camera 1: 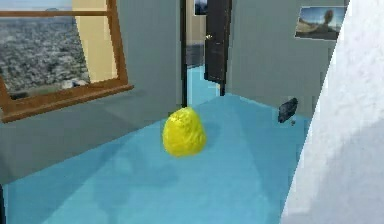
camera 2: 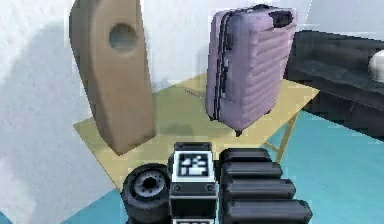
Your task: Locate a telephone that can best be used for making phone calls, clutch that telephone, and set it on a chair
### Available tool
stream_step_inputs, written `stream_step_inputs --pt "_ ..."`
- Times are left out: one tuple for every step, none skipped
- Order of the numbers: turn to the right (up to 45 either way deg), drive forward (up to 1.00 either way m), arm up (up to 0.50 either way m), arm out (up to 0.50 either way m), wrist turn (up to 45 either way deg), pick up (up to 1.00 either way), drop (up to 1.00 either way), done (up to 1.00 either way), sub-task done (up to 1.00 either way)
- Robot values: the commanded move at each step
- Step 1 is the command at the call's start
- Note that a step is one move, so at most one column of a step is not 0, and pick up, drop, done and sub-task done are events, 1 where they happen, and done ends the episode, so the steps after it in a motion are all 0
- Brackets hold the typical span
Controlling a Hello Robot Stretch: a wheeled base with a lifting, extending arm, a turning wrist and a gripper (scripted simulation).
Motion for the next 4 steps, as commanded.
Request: stream_step_inputs --pt "0.0 0.10 0.00 0.00 0.0 0.00 0.00 0.00 0.00" --pt "12.0 0.00 0.00 0.00 0.0 0.00 0.00 0.00 0.00" --pt "0.0 1.00 0.00 0.00 0.0 0.00 0.00 0.00 0.00" --pt "0.0 0.25 0.00 0.00 0.0 0.00 0.00 0.00 0.00"
